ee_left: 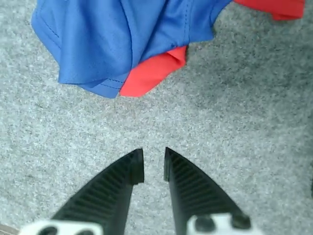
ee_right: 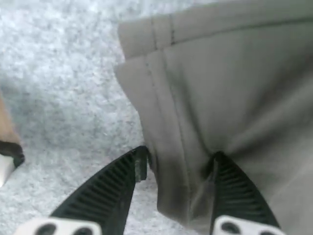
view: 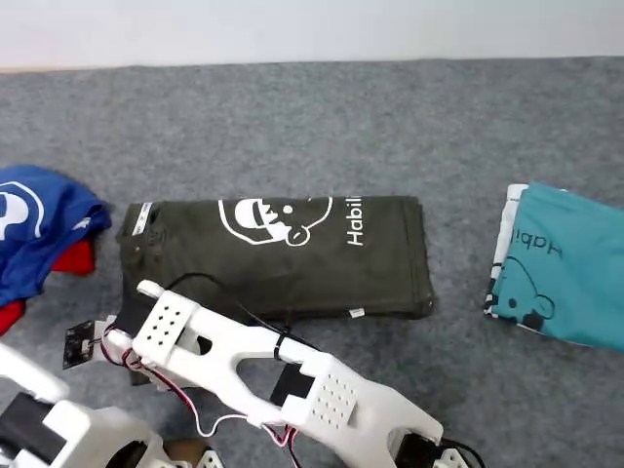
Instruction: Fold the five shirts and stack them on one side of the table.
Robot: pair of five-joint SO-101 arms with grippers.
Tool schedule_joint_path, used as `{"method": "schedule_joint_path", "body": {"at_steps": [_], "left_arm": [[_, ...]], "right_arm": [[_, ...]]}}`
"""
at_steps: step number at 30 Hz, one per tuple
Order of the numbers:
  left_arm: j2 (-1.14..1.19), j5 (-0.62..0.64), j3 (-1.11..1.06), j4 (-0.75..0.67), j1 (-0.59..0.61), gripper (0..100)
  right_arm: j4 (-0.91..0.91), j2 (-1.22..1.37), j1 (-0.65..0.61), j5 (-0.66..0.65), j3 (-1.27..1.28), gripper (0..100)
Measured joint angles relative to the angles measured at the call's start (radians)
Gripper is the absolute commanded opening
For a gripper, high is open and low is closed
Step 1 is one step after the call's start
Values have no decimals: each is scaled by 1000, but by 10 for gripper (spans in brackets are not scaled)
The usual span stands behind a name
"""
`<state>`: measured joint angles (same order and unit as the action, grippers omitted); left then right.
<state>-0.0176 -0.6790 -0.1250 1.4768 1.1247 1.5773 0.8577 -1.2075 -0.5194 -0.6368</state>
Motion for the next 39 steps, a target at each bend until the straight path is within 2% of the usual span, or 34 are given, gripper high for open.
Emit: {"method": "schedule_joint_path", "body": {"at_steps": [6, 19, 25, 32, 39], "left_arm": [[0, -3, 0, 0, 0, 81], [0, -3, 0, 0, 0, 81], [0, -3, 0, 0, 0, 81], [0, -3, 0, 0, 0, 81], [0, -2, 0, 0, -34, 80]], "right_arm": [[-2, 44, 11, 0, -83, 6], [31, 94, 40, 0, -163, 10], [112, 121, 52, 0, -284, 10], [138, 130, 150, -2, -443, 10], [68, 130, 261, -2, -454, 10]]}}
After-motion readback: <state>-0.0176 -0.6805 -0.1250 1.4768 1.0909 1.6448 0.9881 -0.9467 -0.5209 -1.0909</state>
